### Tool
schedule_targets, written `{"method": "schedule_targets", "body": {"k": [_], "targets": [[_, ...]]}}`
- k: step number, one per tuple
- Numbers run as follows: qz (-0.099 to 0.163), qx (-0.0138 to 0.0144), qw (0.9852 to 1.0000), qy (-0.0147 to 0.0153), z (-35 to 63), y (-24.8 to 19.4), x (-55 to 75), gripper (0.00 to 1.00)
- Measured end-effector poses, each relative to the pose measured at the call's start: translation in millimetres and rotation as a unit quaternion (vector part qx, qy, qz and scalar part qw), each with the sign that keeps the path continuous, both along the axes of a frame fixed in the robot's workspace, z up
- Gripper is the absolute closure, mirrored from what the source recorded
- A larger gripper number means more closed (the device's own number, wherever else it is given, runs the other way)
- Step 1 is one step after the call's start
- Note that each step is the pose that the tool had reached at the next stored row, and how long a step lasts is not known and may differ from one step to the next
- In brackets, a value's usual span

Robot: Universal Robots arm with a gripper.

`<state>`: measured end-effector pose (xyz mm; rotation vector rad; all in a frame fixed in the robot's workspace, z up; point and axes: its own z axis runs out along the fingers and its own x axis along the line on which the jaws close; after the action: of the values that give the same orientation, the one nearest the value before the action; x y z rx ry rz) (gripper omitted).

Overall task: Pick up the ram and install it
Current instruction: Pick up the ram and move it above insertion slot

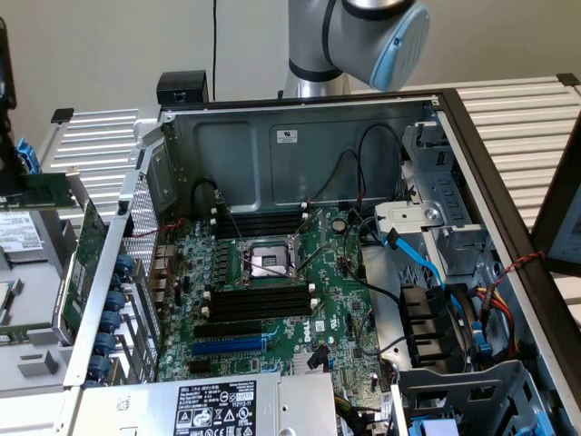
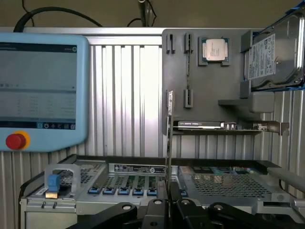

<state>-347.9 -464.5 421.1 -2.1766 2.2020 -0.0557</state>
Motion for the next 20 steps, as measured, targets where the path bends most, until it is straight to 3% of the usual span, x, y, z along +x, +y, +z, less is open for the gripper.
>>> {"method": "schedule_targets", "body": {"k": [3,10,20], "targets": [[0.001,0.0,1.0,0.0014,1.5,0.0,12.5,0.86],[0.001,0.0,1.0,0.0085,1.5,0.0,42.4,0.86],[0.003,0.0,1.0,0.0086,1.4,1.1,88.0,0.86]]}}
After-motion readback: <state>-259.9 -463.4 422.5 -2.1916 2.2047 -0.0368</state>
